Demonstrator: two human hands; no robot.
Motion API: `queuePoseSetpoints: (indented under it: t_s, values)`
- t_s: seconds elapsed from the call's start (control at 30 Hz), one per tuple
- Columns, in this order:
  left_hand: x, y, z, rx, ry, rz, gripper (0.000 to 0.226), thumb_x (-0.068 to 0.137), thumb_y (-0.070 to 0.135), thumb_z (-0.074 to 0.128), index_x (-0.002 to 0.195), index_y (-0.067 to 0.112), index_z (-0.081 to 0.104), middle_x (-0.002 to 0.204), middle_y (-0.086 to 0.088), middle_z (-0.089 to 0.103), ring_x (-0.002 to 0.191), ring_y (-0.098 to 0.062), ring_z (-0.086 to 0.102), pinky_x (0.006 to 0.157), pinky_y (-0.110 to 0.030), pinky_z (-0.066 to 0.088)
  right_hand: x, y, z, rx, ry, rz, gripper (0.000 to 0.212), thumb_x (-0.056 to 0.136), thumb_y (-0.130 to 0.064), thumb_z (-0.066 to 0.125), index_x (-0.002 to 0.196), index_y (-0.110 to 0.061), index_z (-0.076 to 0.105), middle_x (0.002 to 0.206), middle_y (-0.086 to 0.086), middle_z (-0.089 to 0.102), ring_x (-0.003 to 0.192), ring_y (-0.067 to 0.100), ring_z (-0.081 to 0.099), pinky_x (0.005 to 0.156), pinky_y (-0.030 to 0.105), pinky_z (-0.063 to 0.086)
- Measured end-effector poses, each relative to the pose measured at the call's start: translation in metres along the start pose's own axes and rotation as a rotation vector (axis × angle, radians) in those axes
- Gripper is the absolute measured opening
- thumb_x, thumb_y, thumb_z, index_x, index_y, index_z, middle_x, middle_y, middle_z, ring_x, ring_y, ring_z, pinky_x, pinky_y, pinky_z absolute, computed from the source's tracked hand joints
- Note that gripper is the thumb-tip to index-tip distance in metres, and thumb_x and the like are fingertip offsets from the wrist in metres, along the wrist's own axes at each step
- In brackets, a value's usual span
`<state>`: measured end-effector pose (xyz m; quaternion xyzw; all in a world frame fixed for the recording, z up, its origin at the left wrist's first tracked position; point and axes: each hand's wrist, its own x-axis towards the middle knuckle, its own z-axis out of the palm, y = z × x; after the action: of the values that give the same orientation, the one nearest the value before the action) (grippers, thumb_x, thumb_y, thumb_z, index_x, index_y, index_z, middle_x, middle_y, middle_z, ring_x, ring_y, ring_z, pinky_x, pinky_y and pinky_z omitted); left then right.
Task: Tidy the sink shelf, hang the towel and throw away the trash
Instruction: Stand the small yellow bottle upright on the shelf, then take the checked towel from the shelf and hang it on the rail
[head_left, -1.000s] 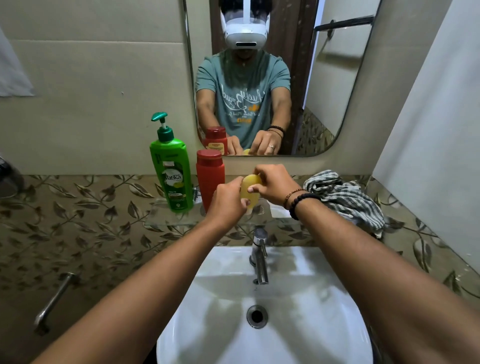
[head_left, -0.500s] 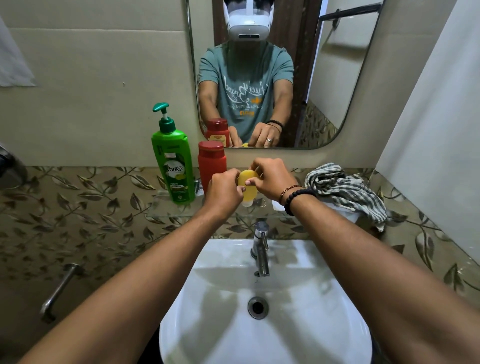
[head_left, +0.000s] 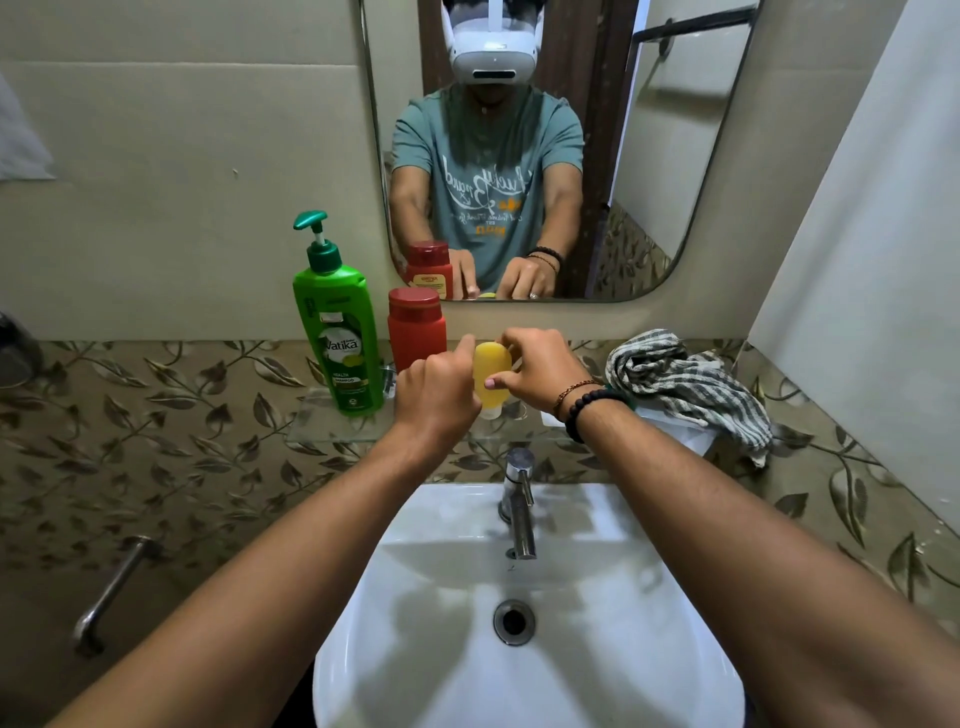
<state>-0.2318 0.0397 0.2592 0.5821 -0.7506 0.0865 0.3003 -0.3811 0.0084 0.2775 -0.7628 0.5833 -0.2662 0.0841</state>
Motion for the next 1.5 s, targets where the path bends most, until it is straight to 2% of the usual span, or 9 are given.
queuePoseSetpoints:
  t_s: [0.1,0.2,0.33,0.4,0.57,0.8,1.0,1.33,1.5]
  values:
    - [0.003,0.005,-0.011,0.062,0.03,0.091,0.02,0.085,0.017,0.067,0.102,0.007,0.065,0.084,-0.016,0.07,0.067,-0.038,0.066,0.054,-0.038,0.051,0.0,0.0,-0.007,-0.02,-0.039,0.0,0.043,0.067,-0.029,0.089,0.101,-0.015,0.067,0.1,0.008,0.072,0.087,0.022,0.065,0.078,0.04,0.058]
    - [0.009,0.014,-0.023,-0.003,0.063,0.225,0.019,0.089,0.016,0.059,0.095,0.001,0.068,0.084,-0.019,0.067,0.065,-0.039,0.063,0.055,-0.044,0.054,0.0,0.004,-0.018,-0.054,-0.06,-0.001,0.04,0.066,-0.021,0.089,0.101,-0.015,0.069,0.096,0.004,0.073,0.087,0.017,0.064,0.079,0.034,0.056]
    - [0.019,0.045,-0.029,-0.149,0.012,0.39,0.019,0.09,0.009,0.059,0.102,0.0,0.069,0.09,-0.02,0.064,0.074,-0.038,0.062,0.061,-0.049,0.053,-0.004,0.017,-0.038,-0.11,-0.018,0.006,0.02,0.071,-0.012,0.079,0.074,-0.019,0.06,0.074,0.0,0.063,0.08,0.025,0.065,0.063,0.028,0.043]
    - [0.028,0.068,-0.024,-0.232,-0.026,0.35,0.021,0.087,0.004,0.062,0.106,0.001,0.069,0.096,-0.021,0.061,0.08,-0.039,0.061,0.066,-0.05,0.053,-0.009,0.028,-0.051,-0.149,0.013,0.031,0.006,0.074,-0.008,0.07,0.077,-0.011,0.066,0.076,0.007,0.068,0.079,0.029,0.064,0.061,0.031,0.045]
    - [0.047,0.111,0.002,-0.288,-0.159,0.314,0.028,0.084,0.012,0.069,0.111,0.006,0.066,0.105,-0.018,0.059,0.092,-0.039,0.061,0.075,-0.049,0.053,-0.035,0.062,-0.086,-0.124,0.075,0.125,0.018,0.074,-0.011,0.075,0.092,-0.014,0.074,0.09,0.009,0.074,0.085,0.026,0.067,0.075,0.04,0.057]
    - [0.061,0.136,0.038,-0.242,-0.301,0.376,0.032,0.079,0.007,0.069,0.112,0.006,0.067,0.108,-0.02,0.059,0.097,-0.041,0.06,0.083,-0.047,0.052,-0.077,0.109,-0.111,-0.142,0.144,0.342,0.033,0.07,-0.021,0.085,0.1,-0.019,0.073,0.099,0.004,0.075,0.088,0.019,0.068,0.081,0.035,0.058]
    - [0.066,0.146,0.048,-0.155,-0.38,0.43,0.029,0.083,0.01,0.073,0.111,0.011,0.067,0.111,-0.011,0.058,0.098,-0.029,0.059,0.084,-0.045,0.055,-0.087,0.121,-0.113,-0.119,0.171,0.418,0.035,0.071,-0.023,0.086,0.104,-0.019,0.074,0.105,0.002,0.075,0.094,0.013,0.067,0.084,0.029,0.056]
    - [0.074,0.148,0.05,-0.119,-0.445,0.399,0.011,0.083,0.009,0.069,0.093,0.011,0.067,0.095,-0.013,0.068,0.08,-0.028,0.062,0.074,-0.04,0.058,-0.085,0.106,-0.095,-0.194,0.168,0.453,0.051,0.068,-0.034,0.086,0.114,-0.021,0.069,0.1,0.003,0.072,0.086,0.018,0.063,0.08,0.035,0.056]
    - [0.092,0.162,0.036,-0.434,-0.294,0.391,0.014,0.08,0.007,0.066,0.089,0.005,0.076,0.086,-0.018,0.073,0.08,-0.033,0.065,0.072,-0.036,0.052,-0.09,0.1,-0.095,-0.122,0.254,0.487,0.041,0.062,-0.046,0.085,0.093,-0.026,0.068,0.088,-0.002,0.072,0.078,0.016,0.065,0.072,0.038,0.059]
